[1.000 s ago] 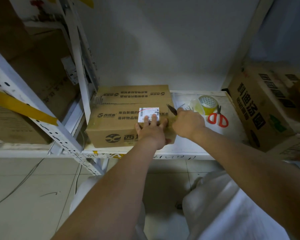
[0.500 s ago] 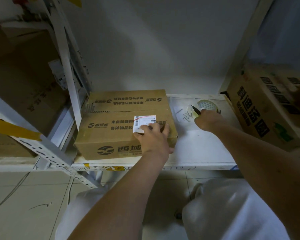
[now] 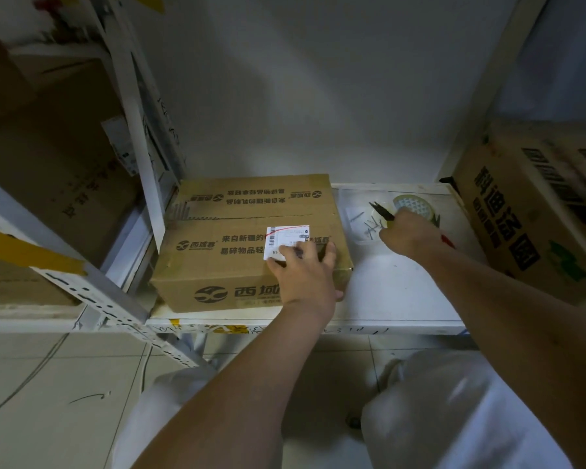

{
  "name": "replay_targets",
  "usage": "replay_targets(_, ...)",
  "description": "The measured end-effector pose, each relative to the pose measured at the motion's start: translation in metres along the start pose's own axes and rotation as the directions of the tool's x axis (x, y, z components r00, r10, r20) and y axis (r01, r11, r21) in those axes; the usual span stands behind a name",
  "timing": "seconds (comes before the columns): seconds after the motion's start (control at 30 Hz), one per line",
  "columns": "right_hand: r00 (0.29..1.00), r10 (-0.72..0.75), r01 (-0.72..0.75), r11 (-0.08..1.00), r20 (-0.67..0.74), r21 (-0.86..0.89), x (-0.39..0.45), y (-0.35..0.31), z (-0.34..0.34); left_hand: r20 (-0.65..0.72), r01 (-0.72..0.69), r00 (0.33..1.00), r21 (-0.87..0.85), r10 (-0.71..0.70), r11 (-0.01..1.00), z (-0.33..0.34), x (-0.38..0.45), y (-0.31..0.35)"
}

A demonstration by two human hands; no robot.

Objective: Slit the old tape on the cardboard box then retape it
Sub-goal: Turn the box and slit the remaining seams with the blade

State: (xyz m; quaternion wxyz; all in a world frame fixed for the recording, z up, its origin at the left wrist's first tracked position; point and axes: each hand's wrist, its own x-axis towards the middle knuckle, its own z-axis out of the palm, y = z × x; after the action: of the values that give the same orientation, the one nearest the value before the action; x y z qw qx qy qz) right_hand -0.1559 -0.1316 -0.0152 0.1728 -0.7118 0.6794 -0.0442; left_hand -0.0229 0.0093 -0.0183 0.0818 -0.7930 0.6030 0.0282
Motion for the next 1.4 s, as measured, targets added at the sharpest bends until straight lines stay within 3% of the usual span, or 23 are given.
replay_targets(0.17, 0.975, -0.203, 0.174, 0.950, 0.089, 0.261, -0.007, -0.040, -0.002, -0.145, -0.009, 0.989, -0.255, -0.029, 0.967, 0.008, -0.011, -0.013)
replay_targets(0.23, 0.958, -0.244, 0.190, 0.934, 0.153, 0.301, -0.015, -0.054, 0.003, -0.179, 0.073, 0.971, -0.410, -0.159, 0.909, 0.008, -0.016, -0.020)
replay_targets(0.33, 0.949, -0.255, 0.206, 0.947, 0.185, 0.248, -0.025, -0.062, 0.011, -0.133, 0.341, 0.831, -0.645, -0.540, 0.684, 0.002, -0.027, -0.037)
replay_targets(0.4, 0.954, -0.252, 0.212, 0.950, 0.163, 0.229, -0.031, -0.062, 0.011, -0.026, 0.473, 0.722, -0.711, -0.691, 0.521, -0.002, -0.033, -0.054)
replay_targets(0.5, 0.956, -0.258, 0.235, 0.958, 0.137, 0.166, -0.043, -0.061, 0.009, 0.157, 0.540, 0.654, -0.781, -0.740, 0.312, -0.004, -0.039, -0.076)
replay_targets(0.6, 0.955, -0.257, 0.237, 0.961, 0.145, 0.145, -0.061, -0.060, 0.008, 0.255, 0.477, 0.701, -0.862, -0.666, 0.173, -0.003, -0.038, -0.084)
replay_targets(0.8, 0.900, -0.334, 0.299, 0.941, 0.281, 0.161, -0.103, -0.070, 0.019, 0.211, 0.396, 0.796, -0.890, -0.567, 0.226, -0.007, -0.024, -0.093)
replay_targets(0.97, 0.787, -0.411, 0.201, 0.876, 0.460, 0.439, -0.118, -0.084, 0.010, 0.180, 0.394, 0.790, -0.882, -0.586, 0.260, -0.013, -0.023, -0.099)
replay_targets(1.07, 0.893, -0.359, 0.215, 0.871, 0.273, 0.441, -0.096, -0.082, 0.005, 0.227, 0.451, 0.781, -0.849, -0.582, 0.274, -0.011, -0.025, -0.093)
replay_targets(1.13, 0.968, -0.227, 0.177, 0.917, 0.104, 0.357, -0.074, -0.076, 0.001, 0.258, 0.485, 0.778, -0.826, -0.574, 0.287, -0.009, -0.028, -0.086)
replay_targets(1.2, 0.994, -0.106, 0.091, 0.938, 0.026, 0.334, -0.047, -0.068, -0.001, 0.260, 0.498, 0.789, -0.802, -0.557, 0.330, -0.006, -0.029, -0.076)
replay_targets(1.3, 0.990, -0.040, -0.028, 0.888, 0.137, 0.459, -0.022, -0.059, -0.005, 0.250, 0.470, 0.862, -0.718, -0.440, 0.513, -0.008, -0.034, -0.054)
replay_targets(1.4, 0.953, -0.088, -0.079, 0.852, 0.289, 0.518, -0.014, -0.056, -0.004, 0.314, 0.447, 0.894, -0.592, -0.319, 0.670, -0.013, -0.033, -0.040)
